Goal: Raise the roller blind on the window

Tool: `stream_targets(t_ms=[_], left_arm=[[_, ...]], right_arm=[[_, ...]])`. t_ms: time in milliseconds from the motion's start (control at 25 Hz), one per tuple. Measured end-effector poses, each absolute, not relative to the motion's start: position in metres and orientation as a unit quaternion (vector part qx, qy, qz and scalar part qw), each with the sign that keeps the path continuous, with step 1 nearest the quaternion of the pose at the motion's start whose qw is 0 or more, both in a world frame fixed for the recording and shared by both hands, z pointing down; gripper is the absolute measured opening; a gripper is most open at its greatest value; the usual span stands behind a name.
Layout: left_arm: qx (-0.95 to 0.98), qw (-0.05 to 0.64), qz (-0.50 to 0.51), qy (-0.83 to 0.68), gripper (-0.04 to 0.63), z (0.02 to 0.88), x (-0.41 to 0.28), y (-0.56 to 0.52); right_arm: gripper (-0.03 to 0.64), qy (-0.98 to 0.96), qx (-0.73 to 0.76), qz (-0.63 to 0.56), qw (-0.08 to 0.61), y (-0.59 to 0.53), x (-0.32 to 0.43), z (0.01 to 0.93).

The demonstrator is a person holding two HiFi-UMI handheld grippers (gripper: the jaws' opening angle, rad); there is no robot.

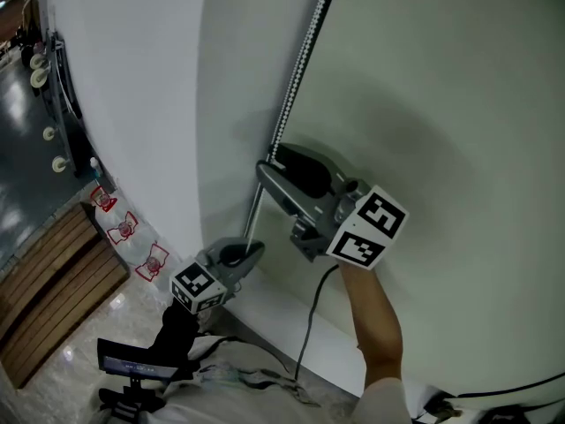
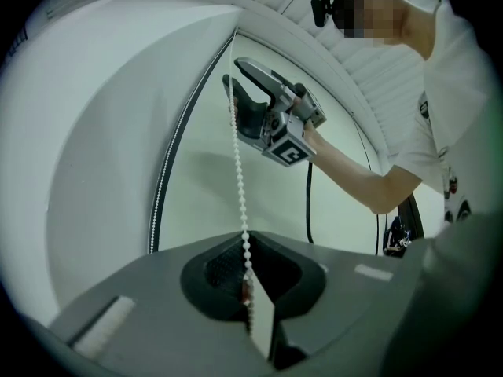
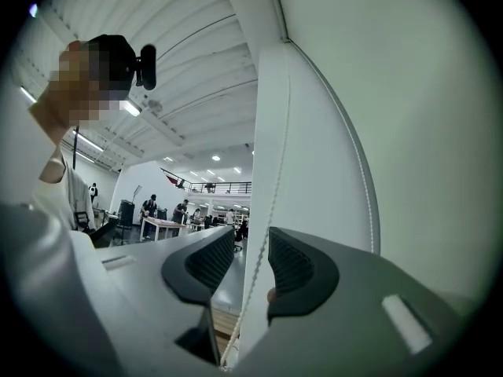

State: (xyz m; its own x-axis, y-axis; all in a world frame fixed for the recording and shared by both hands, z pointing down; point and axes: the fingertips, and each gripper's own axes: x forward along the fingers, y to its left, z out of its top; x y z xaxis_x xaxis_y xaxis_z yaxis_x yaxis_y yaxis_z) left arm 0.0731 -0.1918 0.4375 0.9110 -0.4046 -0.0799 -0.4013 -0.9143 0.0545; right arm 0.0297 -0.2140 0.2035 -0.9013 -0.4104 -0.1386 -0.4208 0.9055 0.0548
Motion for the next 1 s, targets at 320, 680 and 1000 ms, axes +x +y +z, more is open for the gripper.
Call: stream_targets(t_ms=[320, 680, 1000], left_arm=[[0.978, 0.019, -0.044, -0.201, -0.002, 0.44, 0.076, -0.189], [0.979, 0.021, -0.038, -0.198, -0.002, 0.445, 0.076, -0.188], [0.98, 0.026, -0.032, -0.193, -0.002, 0.448, 0.08, -0.183]], right_arm=[[0.114, 0.973, -0.209, 0.066, 0.08, -0.226, 0.026, 0.158], [0.092, 0.968, -0.205, 0.079, 0.123, -0.235, 0.036, 0.106], [0.023, 0.965, -0.208, 0.087, 0.135, -0.236, 0.035, 0.081]])
